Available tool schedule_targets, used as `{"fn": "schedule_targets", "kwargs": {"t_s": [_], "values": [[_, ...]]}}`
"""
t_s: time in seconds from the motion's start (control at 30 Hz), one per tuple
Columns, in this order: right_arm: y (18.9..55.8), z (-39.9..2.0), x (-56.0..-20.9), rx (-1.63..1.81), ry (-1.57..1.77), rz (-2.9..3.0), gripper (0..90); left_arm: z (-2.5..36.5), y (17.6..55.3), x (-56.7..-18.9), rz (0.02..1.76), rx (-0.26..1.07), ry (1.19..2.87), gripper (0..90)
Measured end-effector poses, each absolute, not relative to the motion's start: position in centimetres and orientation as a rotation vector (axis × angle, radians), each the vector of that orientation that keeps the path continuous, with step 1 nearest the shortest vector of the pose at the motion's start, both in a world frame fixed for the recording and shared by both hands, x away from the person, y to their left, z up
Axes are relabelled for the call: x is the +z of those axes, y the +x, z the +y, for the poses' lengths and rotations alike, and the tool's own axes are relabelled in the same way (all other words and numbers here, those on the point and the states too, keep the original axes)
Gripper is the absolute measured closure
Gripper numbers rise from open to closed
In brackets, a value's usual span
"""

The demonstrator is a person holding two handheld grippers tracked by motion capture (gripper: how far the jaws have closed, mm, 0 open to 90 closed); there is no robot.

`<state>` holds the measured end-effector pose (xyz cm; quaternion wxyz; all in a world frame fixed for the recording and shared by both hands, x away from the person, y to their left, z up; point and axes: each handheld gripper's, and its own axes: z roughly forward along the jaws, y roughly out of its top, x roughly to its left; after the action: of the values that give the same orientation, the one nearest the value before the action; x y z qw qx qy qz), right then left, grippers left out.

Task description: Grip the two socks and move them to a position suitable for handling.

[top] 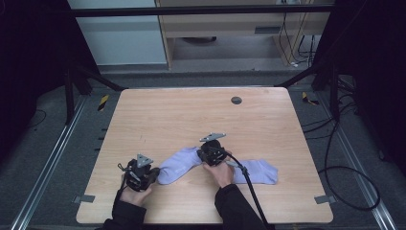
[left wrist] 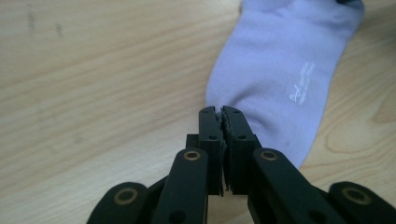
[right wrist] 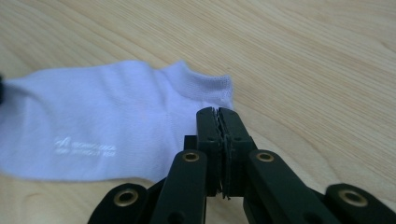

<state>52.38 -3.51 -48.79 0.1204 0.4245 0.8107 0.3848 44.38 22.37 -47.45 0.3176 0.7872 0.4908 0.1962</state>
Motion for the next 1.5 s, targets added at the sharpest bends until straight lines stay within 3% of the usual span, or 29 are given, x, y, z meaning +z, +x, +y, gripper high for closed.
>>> {"fn": "schedule_targets", "kwargs": {"t_s": [0.3,0.53,0.77,1.03,1.2,1.5], "values": [[49.7,-2.4,-47.5,1.220,1.176,2.386,88.6,23.9,45.9,-47.0,1.358,0.615,2.046,87.1],[48.7,-1.7,-49.0,1.201,1.208,2.419,87.3,24.6,46.9,-47.8,1.395,0.618,2.055,83.0],[48.5,-2.5,-48.8,1.220,1.228,2.388,74.5,24.8,46.3,-47.0,1.368,0.633,1.992,72.1],[48.1,-6.1,-46.5,1.284,1.230,2.295,66.1,24.3,45.3,-45.1,1.282,0.627,1.910,60.1],[47.5,-9.8,-45.0,1.273,1.224,2.270,57.1,22.8,44.6,-44.2,1.211,0.603,1.907,56.3],[46.0,-14.7,-44.3,1.244,1.217,2.204,51.3,20.1,44.1,-43.4,1.123,0.562,1.943,53.1]]}}
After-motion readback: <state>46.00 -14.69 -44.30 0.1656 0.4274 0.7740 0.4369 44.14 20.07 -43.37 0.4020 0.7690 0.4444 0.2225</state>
